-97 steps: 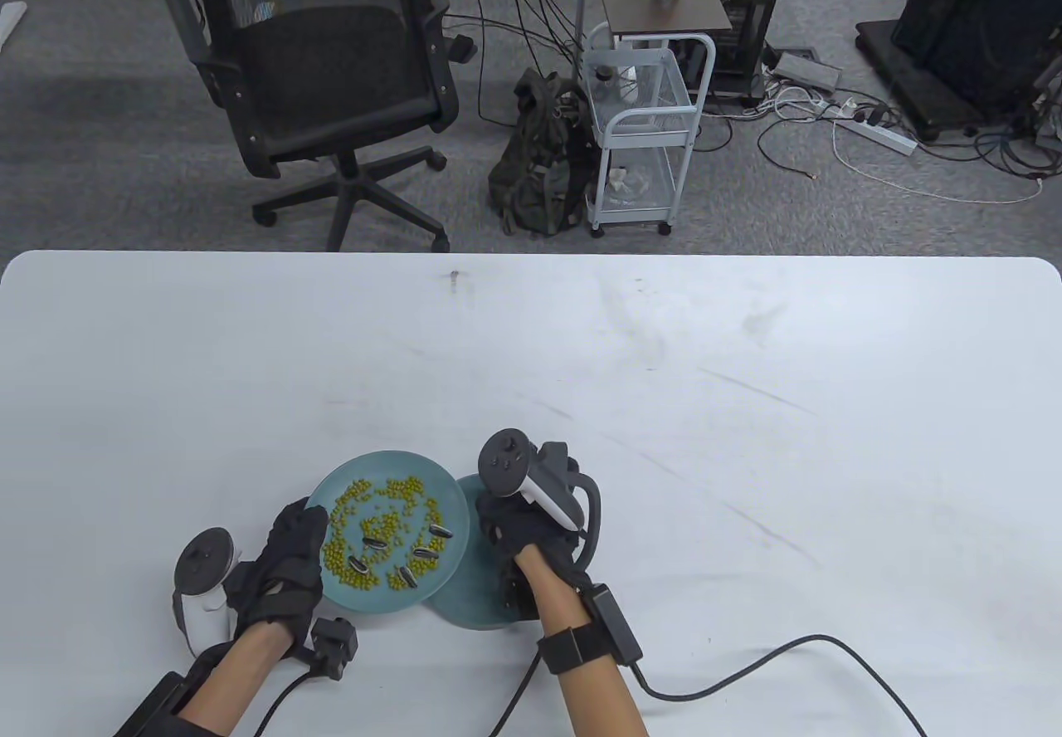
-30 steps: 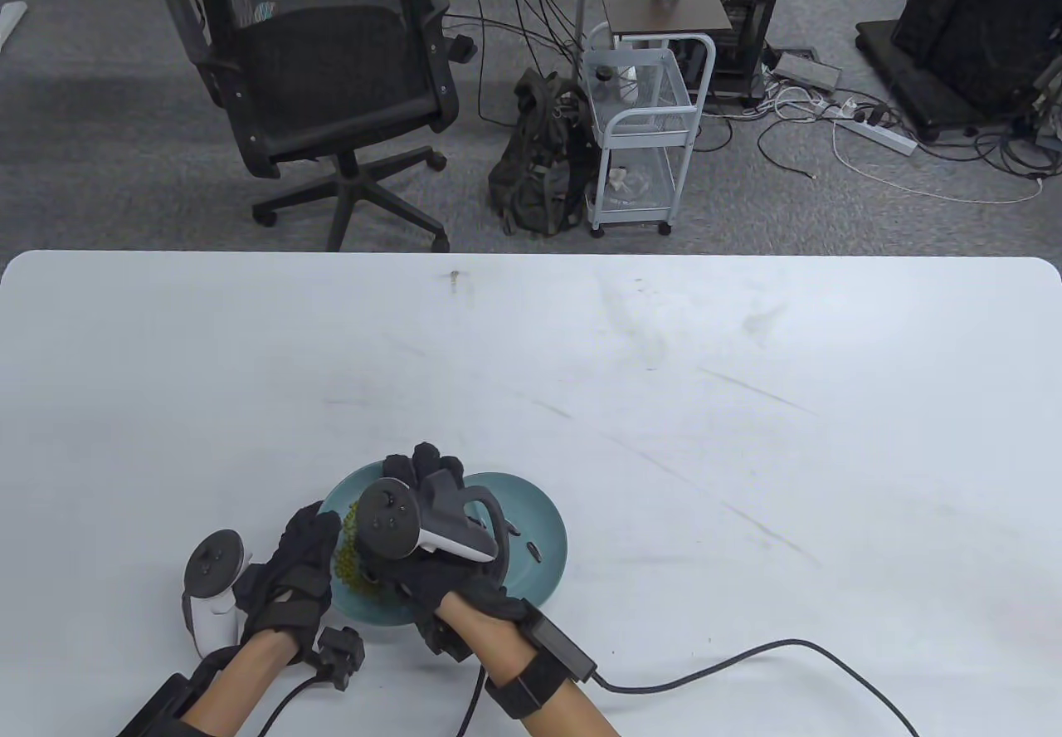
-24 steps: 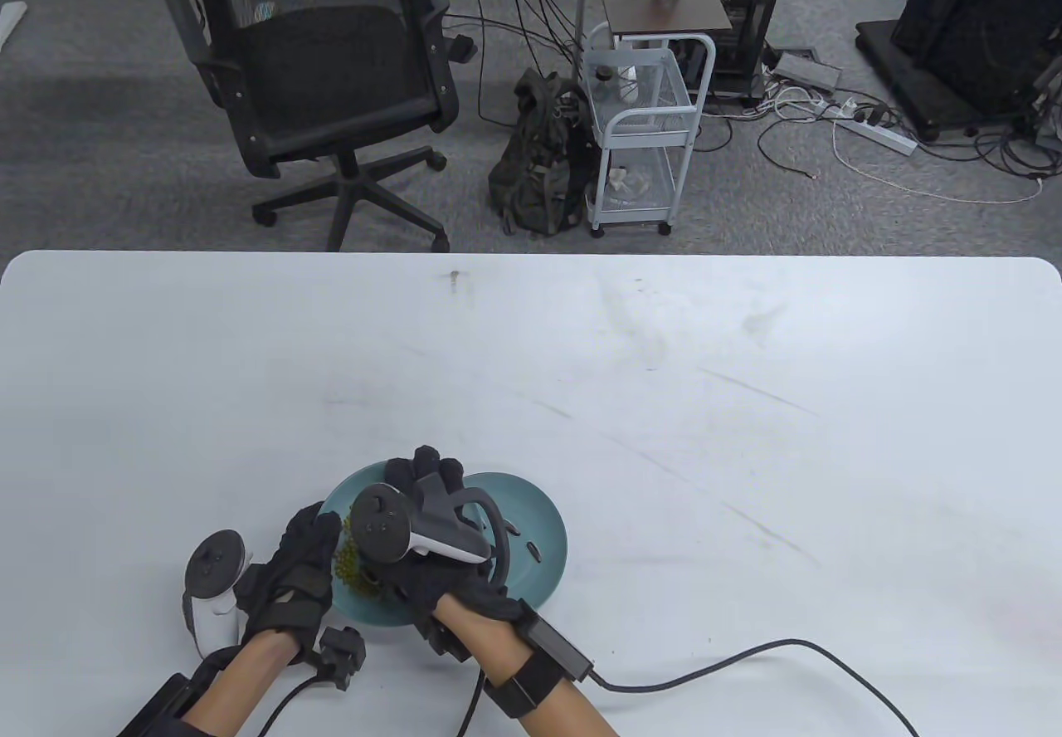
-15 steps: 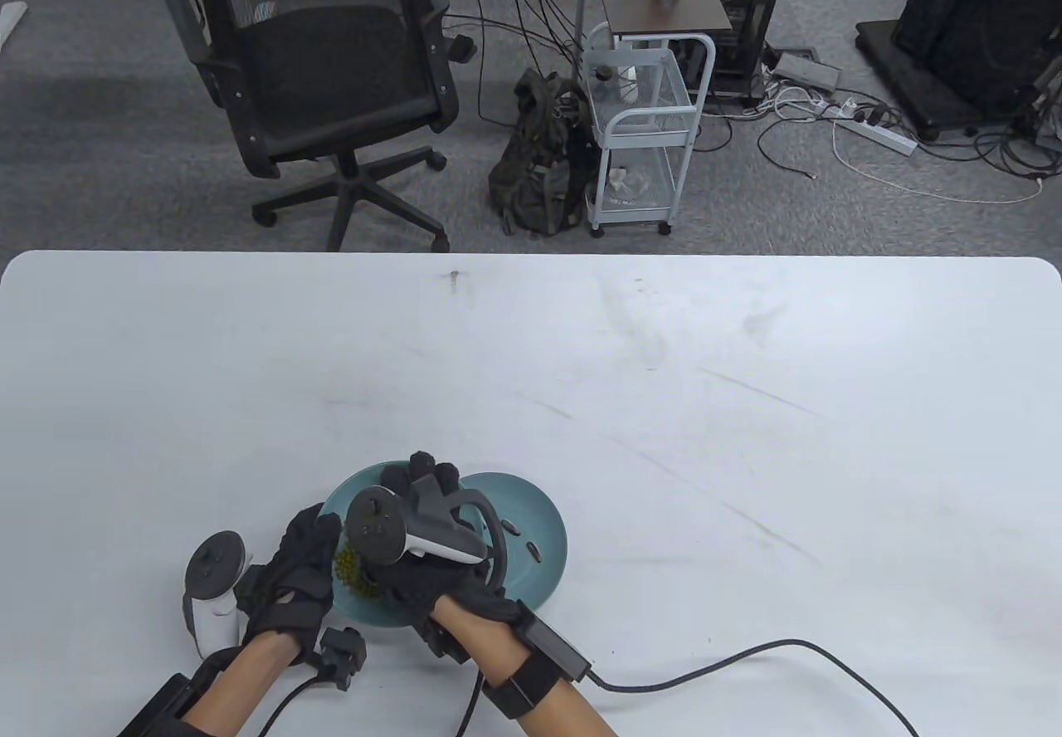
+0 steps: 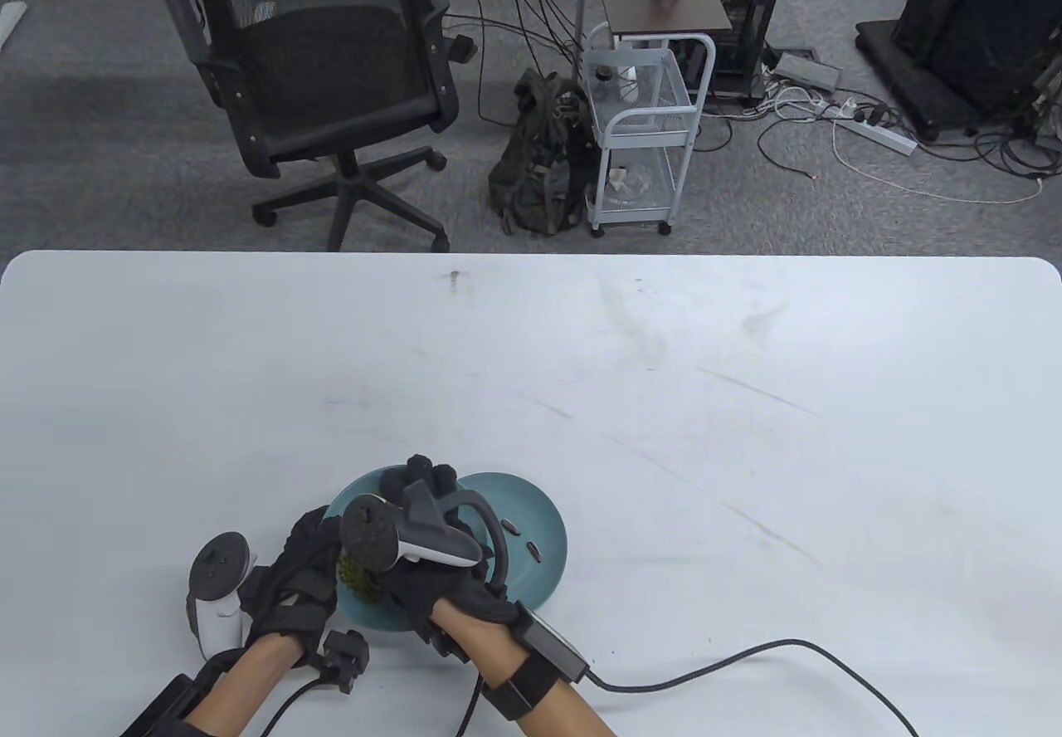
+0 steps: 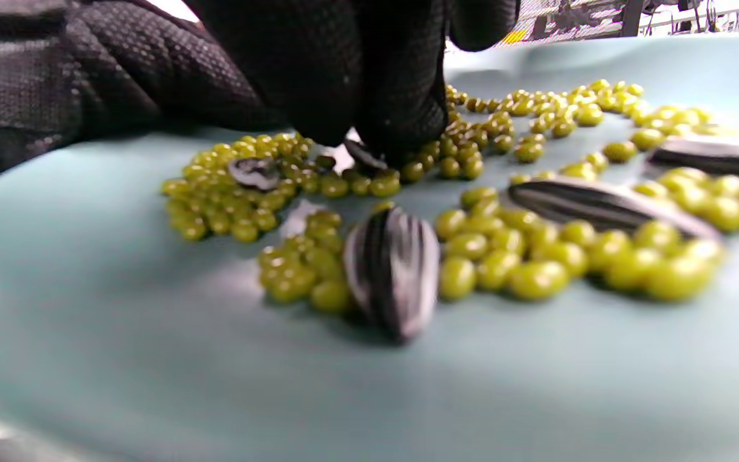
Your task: Pick sunflower seeds with hand pinch into plate
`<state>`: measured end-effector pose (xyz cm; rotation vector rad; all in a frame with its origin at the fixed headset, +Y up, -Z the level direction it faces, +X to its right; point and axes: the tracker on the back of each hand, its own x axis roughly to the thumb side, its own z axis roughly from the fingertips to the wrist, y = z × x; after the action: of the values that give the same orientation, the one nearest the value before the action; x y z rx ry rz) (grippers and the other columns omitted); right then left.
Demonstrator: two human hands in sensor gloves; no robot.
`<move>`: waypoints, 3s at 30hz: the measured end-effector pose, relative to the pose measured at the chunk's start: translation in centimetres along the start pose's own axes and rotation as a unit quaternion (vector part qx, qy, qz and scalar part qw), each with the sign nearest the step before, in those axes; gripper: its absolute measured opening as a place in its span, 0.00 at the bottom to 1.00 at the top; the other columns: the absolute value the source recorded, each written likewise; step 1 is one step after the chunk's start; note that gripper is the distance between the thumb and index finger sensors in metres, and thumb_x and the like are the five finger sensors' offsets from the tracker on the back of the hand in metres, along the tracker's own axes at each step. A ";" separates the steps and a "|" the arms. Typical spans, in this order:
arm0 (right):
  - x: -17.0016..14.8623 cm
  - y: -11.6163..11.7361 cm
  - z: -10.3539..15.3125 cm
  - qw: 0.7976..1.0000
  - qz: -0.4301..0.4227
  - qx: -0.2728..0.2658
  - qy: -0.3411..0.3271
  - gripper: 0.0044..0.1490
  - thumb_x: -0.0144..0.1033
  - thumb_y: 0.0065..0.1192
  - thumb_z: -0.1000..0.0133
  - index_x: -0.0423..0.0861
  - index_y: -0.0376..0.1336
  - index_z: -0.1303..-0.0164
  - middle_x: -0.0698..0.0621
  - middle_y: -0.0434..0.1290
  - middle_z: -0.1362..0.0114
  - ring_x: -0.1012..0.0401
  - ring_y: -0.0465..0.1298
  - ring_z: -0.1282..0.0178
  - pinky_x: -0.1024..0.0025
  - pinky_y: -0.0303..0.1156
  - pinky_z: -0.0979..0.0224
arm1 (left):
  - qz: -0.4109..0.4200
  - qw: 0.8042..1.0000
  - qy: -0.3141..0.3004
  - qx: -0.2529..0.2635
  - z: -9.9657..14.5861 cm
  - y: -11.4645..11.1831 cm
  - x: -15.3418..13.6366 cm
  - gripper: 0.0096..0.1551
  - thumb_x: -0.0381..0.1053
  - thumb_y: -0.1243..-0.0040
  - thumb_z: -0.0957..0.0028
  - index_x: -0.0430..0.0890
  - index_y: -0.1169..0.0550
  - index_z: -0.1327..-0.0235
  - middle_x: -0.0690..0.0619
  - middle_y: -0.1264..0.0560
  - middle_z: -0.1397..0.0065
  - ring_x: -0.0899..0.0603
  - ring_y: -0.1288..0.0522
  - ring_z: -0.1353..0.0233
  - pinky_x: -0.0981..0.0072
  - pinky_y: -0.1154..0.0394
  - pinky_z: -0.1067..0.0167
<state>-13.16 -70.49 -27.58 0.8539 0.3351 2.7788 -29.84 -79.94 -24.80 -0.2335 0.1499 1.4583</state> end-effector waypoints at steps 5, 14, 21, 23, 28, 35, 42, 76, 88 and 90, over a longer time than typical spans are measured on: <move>-0.5 0.4 -0.2 1.000 -0.015 0.004 0.004 0.20 0.30 0.72 0.39 0.29 0.74 0.47 0.25 0.50 0.17 0.23 0.42 0.20 0.23 0.38 0.27 | -0.006 1.000 0.001 0.005 0.0 0.0 -0.2 0.25 0.54 0.54 0.35 0.44 0.40 0.32 0.47 0.22 0.42 0.47 0.14 0.59 0.57 0.19 0.56; -0.2 0.7 -0.2 0.999 0.048 -0.013 0.019 0.20 0.31 0.75 0.41 0.31 0.75 0.50 0.27 0.53 0.17 0.24 0.45 0.20 0.23 0.40 0.26 | -0.009 1.000 0.002 0.003 0.0 -0.2 -0.3 0.25 0.54 0.53 0.35 0.43 0.40 0.32 0.47 0.22 0.43 0.46 0.14 0.59 0.56 0.19 0.56; -0.3 0.7 -0.2 0.999 0.037 -0.013 0.015 0.20 0.31 0.75 0.41 0.30 0.76 0.51 0.27 0.53 0.17 0.24 0.45 0.20 0.23 0.41 0.26 | -0.011 1.000 0.001 0.002 0.0 -0.2 -0.2 0.25 0.54 0.53 0.35 0.44 0.40 0.32 0.47 0.22 0.43 0.46 0.14 0.59 0.56 0.19 0.56; -0.5 0.7 -0.2 0.999 0.030 -0.019 0.012 0.20 0.31 0.75 0.42 0.30 0.76 0.51 0.26 0.53 0.17 0.24 0.46 0.20 0.23 0.41 0.26 | -0.010 1.000 0.002 0.001 0.0 -0.2 -0.2 0.25 0.55 0.53 0.35 0.44 0.40 0.32 0.47 0.22 0.43 0.46 0.14 0.59 0.56 0.19 0.56; -1.2 0.6 -0.3 1.000 -0.007 -0.021 0.005 0.20 0.32 0.75 0.42 0.30 0.76 0.51 0.27 0.53 0.17 0.25 0.46 0.20 0.23 0.41 0.26 | -0.006 1.000 0.000 0.013 0.0 -0.1 -0.5 0.25 0.55 0.54 0.35 0.45 0.40 0.32 0.48 0.22 0.42 0.47 0.14 0.59 0.57 0.19 0.56; -3.0 -2.9 1.3 0.993 -0.092 -0.080 0.010 0.20 0.31 0.75 0.42 0.30 0.76 0.52 0.26 0.53 0.17 0.24 0.46 0.20 0.23 0.41 0.26 | -0.002 1.000 0.007 0.026 0.0 0.4 -0.5 0.25 0.55 0.54 0.34 0.45 0.40 0.31 0.48 0.22 0.42 0.47 0.14 0.58 0.57 0.19 0.56; -6.6 -6.3 3.7 0.978 -0.145 -0.144 0.042 0.19 0.31 0.75 0.42 0.30 0.76 0.51 0.26 0.52 0.17 0.24 0.45 0.20 0.23 0.40 0.26 | 0.009 0.999 0.003 0.052 0.0 1.6 0.2 0.25 0.56 0.55 0.34 0.46 0.42 0.31 0.50 0.22 0.41 0.49 0.14 0.57 0.59 0.18 0.54; -10.4 3.3 0.0 0.988 -0.056 -0.036 0.142 0.23 0.33 0.74 0.41 0.30 0.75 0.46 0.27 0.52 0.17 0.24 0.45 0.21 0.23 0.40 0.27 | 0.048 0.996 0.003 0.078 -0.1 3.0 0.6 0.25 0.56 0.56 0.33 0.45 0.42 0.31 0.50 0.23 0.41 0.49 0.14 0.57 0.59 0.19 0.54; -11.2 2.5 0.4 0.983 -0.087 -0.049 0.154 0.23 0.33 0.74 0.41 0.30 0.75 0.46 0.26 0.52 0.17 0.24 0.45 0.21 0.23 0.40 0.27 | 0.048 0.996 0.005 0.078 -0.1 2.9 0.6 0.25 0.56 0.56 0.33 0.45 0.42 0.31 0.50 0.23 0.41 0.49 0.14 0.57 0.59 0.19 0.54; -11.3 2.3 0.5 0.981 -0.095 -0.055 0.157 0.23 0.33 0.74 0.41 0.30 0.75 0.46 0.26 0.52 0.17 0.24 0.45 0.21 0.23 0.40 0.27 | 0.048 0.996 0.004 0.075 -0.2 2.9 0.6 0.25 0.56 0.56 0.33 0.45 0.42 0.31 0.50 0.23 0.41 0.49 0.14 0.57 0.59 0.19 0.54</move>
<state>-4.02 -75.63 -32.43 0.3355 0.2920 2.7167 -32.67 -79.17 -25.33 -0.1118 0.2799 1.5340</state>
